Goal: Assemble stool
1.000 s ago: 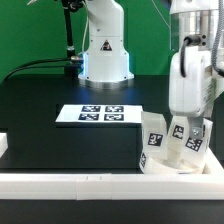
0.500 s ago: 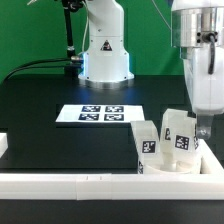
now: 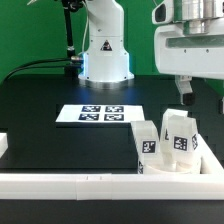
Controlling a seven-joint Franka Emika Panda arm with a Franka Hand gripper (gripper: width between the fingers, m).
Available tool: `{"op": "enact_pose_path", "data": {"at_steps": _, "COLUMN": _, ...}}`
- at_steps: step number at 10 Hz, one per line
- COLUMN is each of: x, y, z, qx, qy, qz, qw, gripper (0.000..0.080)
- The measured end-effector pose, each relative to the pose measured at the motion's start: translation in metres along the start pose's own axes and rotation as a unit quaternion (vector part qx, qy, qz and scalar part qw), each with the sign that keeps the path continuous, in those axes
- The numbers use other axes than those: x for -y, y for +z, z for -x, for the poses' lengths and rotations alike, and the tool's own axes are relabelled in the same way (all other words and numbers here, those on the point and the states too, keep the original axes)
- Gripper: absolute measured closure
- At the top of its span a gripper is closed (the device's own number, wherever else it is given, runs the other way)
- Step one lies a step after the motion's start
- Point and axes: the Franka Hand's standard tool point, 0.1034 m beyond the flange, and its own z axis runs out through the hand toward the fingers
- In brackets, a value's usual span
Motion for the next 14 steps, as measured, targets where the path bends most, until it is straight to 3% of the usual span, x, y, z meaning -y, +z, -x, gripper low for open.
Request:
{"op": "enact_pose_path", "data": {"at_steps": 3, "x": -0.002, "y": 0.001, "z": -0.005, "qx": -0.005, "qy": -0.124, "qz": 0.006, "qw": 0.992, "gripper": 0.0151}}
{"op": "enact_pose_path", "data": {"at_steps": 4, "x": 0.001, "y": 0.001, "z": -0.011, "qx": -0.004, "qy": -0.225, "qz": 0.009, "qw": 0.974, "gripper": 0.0151}}
{"op": "enact_pose_path", "data": {"at_steps": 6, "x": 0.002, "y": 0.006, "z": -0.006, "qx": 0.009, "qy": -0.341, "qz": 0.022, "qw": 0.94, "gripper": 0.0151}}
{"op": "enact_pose_path", "data": {"at_steps": 7, "x": 0.002, "y": 0.007, "z": 0.0, "qx": 0.008, "qy": -0.368, "qz": 0.028, "qw": 0.929, "gripper": 0.0151}}
{"op": "enact_pose_path", "data": {"at_steps": 9, "x": 0.001, "y": 0.006, "z": -0.006, "qx": 0.003, "qy": -0.418, "qz": 0.033, "qw": 0.908, "gripper": 0.0151}}
{"op": "enact_pose_path", "data": {"at_steps": 11, "x": -0.001, "y": 0.006, "z": -0.011, "qx": -0.002, "qy": -0.495, "qz": 0.042, "qw": 0.868, "gripper": 0.0151}}
{"op": "enact_pose_path", "data": {"at_steps": 13, "x": -0.004, "y": 0.002, "z": -0.014, "qx": 0.024, "qy": -0.64, "qz": 0.062, "qw": 0.765, "gripper": 0.0151}}
{"op": "enact_pose_path", "data": {"at_steps": 14, "x": -0.006, "y": 0.004, "z": -0.018, "qx": 0.054, "qy": -0.724, "qz": 0.058, "qw": 0.685, "gripper": 0.0151}}
